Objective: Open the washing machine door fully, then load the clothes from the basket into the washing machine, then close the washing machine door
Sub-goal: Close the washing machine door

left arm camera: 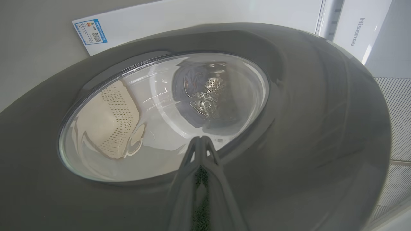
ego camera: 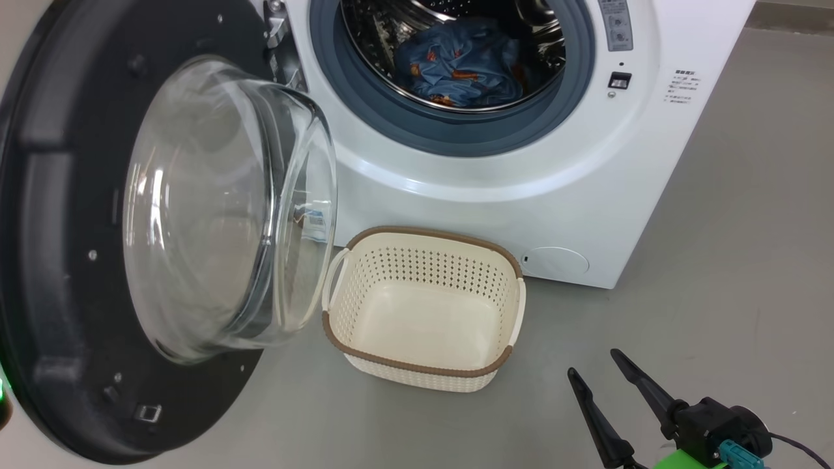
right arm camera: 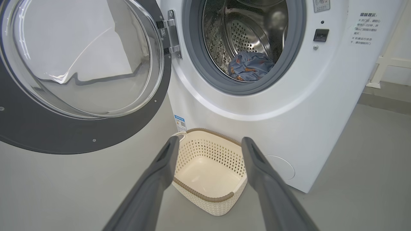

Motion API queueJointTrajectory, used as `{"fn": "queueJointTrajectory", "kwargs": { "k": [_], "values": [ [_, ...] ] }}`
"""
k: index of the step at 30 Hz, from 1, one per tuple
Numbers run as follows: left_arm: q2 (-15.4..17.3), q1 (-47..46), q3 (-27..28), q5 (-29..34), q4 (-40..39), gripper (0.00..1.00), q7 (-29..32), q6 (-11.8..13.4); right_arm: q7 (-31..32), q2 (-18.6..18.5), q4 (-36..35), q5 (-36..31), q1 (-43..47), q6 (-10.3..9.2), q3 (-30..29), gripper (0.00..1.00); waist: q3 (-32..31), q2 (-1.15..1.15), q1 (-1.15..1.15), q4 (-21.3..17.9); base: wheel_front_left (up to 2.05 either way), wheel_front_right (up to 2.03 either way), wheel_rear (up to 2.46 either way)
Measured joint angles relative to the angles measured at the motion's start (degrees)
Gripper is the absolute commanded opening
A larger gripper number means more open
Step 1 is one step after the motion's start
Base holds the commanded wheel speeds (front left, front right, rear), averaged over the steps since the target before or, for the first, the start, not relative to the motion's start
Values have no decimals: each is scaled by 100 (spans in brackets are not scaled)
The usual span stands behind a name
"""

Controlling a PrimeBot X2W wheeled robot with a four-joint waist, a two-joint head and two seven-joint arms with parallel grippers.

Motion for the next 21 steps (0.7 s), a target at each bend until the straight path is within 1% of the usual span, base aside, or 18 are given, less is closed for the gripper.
{"fn": "queueJointTrajectory", "kwargs": {
  "k": [11, 21],
  "values": [
    [-223, 123, -231, -1, -582, 0, 212, 234, 0, 73, 2, 0, -1, 0, -7, 100, -22, 0, 0, -203, 0, 0, 0],
    [-614, 122, -456, -38, -949, 0, 235, 230, 0, 132, 20, 0, -11, 0, -8, 100, -36, 0, 0, -465, 0, 0, 0]
  ]
}}
